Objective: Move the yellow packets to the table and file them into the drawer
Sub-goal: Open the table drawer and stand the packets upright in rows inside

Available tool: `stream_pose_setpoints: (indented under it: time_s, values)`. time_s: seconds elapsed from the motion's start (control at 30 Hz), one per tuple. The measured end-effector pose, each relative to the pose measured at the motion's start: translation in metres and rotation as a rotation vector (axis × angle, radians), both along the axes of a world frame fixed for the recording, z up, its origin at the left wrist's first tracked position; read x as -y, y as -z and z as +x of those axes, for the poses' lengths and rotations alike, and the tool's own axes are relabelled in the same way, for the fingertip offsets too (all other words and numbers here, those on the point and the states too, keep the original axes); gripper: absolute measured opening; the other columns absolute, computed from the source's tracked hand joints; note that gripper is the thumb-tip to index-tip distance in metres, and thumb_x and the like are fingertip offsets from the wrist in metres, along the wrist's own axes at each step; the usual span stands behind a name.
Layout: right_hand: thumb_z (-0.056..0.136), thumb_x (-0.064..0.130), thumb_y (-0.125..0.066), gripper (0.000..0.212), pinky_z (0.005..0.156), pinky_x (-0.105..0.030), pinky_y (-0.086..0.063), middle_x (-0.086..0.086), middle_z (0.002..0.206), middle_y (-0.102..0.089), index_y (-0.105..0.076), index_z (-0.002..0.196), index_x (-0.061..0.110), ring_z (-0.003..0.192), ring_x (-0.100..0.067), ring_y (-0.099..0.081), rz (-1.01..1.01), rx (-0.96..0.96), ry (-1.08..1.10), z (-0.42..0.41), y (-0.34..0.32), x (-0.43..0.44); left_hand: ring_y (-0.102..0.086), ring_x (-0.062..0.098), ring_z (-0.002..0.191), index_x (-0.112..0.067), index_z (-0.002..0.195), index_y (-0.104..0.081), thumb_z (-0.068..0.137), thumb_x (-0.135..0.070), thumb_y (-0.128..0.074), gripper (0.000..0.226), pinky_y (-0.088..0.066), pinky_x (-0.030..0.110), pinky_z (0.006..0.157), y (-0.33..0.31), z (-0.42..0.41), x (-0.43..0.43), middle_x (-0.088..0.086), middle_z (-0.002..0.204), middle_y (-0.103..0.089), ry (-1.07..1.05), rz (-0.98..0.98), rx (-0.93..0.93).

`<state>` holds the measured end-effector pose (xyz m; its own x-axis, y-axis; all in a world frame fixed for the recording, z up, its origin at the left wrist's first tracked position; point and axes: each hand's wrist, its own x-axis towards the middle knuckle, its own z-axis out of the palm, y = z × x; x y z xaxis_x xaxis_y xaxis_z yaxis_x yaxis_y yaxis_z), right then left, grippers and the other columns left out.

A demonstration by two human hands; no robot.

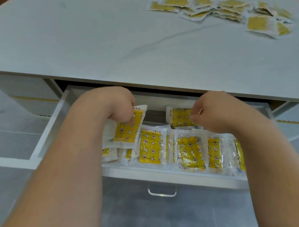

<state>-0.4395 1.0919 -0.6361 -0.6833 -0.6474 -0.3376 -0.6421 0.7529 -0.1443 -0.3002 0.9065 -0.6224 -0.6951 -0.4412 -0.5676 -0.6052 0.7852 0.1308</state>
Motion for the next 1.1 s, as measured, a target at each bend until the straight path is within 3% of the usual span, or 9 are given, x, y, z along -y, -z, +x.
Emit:
stream_pose_setpoints:
  time_s: [0.1, 0.2, 0.3, 0.5, 0.63, 0.77, 0.83, 0.97, 1.1]
  values:
    - [0.098, 0.032, -0.053, 0.029, 0.061, -0.031, -0.047, -0.008, 0.081, -0.064, -0.062, 0.082, 0.010, 0.075, -0.024, -0.063, 0.067, 0.005, 0.219, -0.007, 0.031, 0.006, -0.061, 0.017, 0.087, -0.023, 0.102, -0.065, 0.091, -0.033, -0.072, 0.016, -0.047, 0.032, 0.072, 0.006, -0.003, 0.000, -0.005, 0.095, -0.064, -0.001, 0.054, -0.021]
    - [0.102, 0.055, -0.037, 0.059, 0.105, -0.051, -0.040, -0.018, 0.137, -0.056, -0.051, 0.138, 0.010, 0.133, -0.039, -0.045, 0.235, 0.039, 0.341, -0.012, 0.050, 0.009, -0.064, 0.018, 0.092, -0.023, 0.106, -0.067, 0.092, -0.032, -0.070, 0.017, -0.049, 0.033, 0.077, 0.008, -0.003, 0.002, -0.004, 0.100, -0.068, 0.002, 0.112, -0.049]
    - [0.101, 0.062, -0.031, 0.072, 0.113, -0.052, -0.025, -0.017, 0.157, -0.037, -0.036, 0.153, 0.013, 0.148, -0.039, -0.018, 0.260, 0.083, 0.406, -0.018, 0.063, 0.014, -0.065, 0.018, 0.094, -0.024, 0.104, -0.067, 0.093, -0.034, -0.070, 0.016, -0.052, 0.036, 0.084, 0.010, 0.004, 0.008, -0.004, 0.100, -0.070, 0.004, 0.149, -0.045]
    - [0.096, 0.034, -0.055, 0.032, 0.101, -0.049, -0.037, -0.012, 0.115, -0.059, -0.056, 0.120, 0.014, 0.122, -0.038, -0.049, 0.023, 0.021, 0.448, -0.014, 0.066, 0.018, -0.066, 0.019, 0.094, -0.026, 0.099, -0.067, 0.094, -0.035, -0.068, 0.011, -0.052, 0.043, 0.094, 0.014, 0.019, 0.022, -0.005, 0.099, -0.072, -0.005, 0.177, -0.002]
    - [0.101, 0.023, -0.054, 0.008, 0.083, -0.042, -0.050, -0.002, 0.089, -0.057, -0.052, 0.101, 0.015, 0.088, -0.027, -0.058, -0.126, 0.016, 0.161, 0.016, 0.033, 0.030, -0.066, 0.018, 0.096, -0.025, 0.106, -0.067, 0.095, -0.035, -0.066, 0.014, -0.052, 0.041, 0.095, 0.017, 0.029, 0.035, -0.005, 0.102, -0.072, -0.051, 0.171, -0.003]
    - [0.099, 0.012, -0.049, 0.016, 0.050, -0.032, -0.038, 0.000, 0.081, -0.052, -0.036, 0.103, 0.021, 0.066, -0.020, -0.054, -0.139, -0.088, -0.132, 0.064, -0.004, 0.038, -0.065, 0.020, 0.100, -0.024, 0.113, -0.067, 0.096, -0.030, -0.065, 0.018, -0.050, 0.040, 0.098, 0.013, 0.045, 0.054, -0.004, 0.106, -0.071, -0.107, 0.135, -0.018]
    - [0.094, 0.005, -0.048, 0.025, 0.050, -0.033, -0.042, -0.002, 0.079, -0.055, -0.037, 0.109, 0.022, 0.065, -0.022, -0.055, -0.202, -0.204, -0.214, 0.078, -0.016, 0.047, -0.063, 0.021, 0.104, -0.024, 0.120, -0.067, 0.097, -0.030, -0.063, 0.024, -0.049, 0.034, 0.094, 0.011, 0.052, 0.061, -0.002, 0.112, -0.069, -0.095, 0.061, 0.030]
    - [0.100, 0.012, -0.048, 0.021, 0.066, -0.040, -0.056, 0.001, 0.092, -0.062, -0.048, 0.116, 0.027, 0.076, -0.019, -0.060, -0.311, 0.100, -0.268, 0.089, -0.020, 0.079, -0.060, 0.024, 0.118, -0.017, 0.135, -0.060, 0.101, -0.032, -0.055, 0.038, -0.048, 0.033, 0.097, 0.022, 0.059, 0.075, 0.004, 0.132, -0.063, -0.017, -0.156, 0.300]
    - [0.099, 0.009, -0.050, 0.018, 0.062, -0.031, -0.047, 0.002, 0.096, -0.061, -0.052, 0.109, 0.024, 0.082, -0.019, -0.059, -0.201, 0.251, -0.373, 0.094, 0.012, 0.113, -0.063, 0.027, 0.096, -0.010, 0.118, -0.070, 0.094, -0.022, -0.058, 0.029, -0.055, 0.036, 0.090, 0.045, 0.066, 0.091, 0.005, 0.102, -0.064, -0.044, -0.200, 0.318]
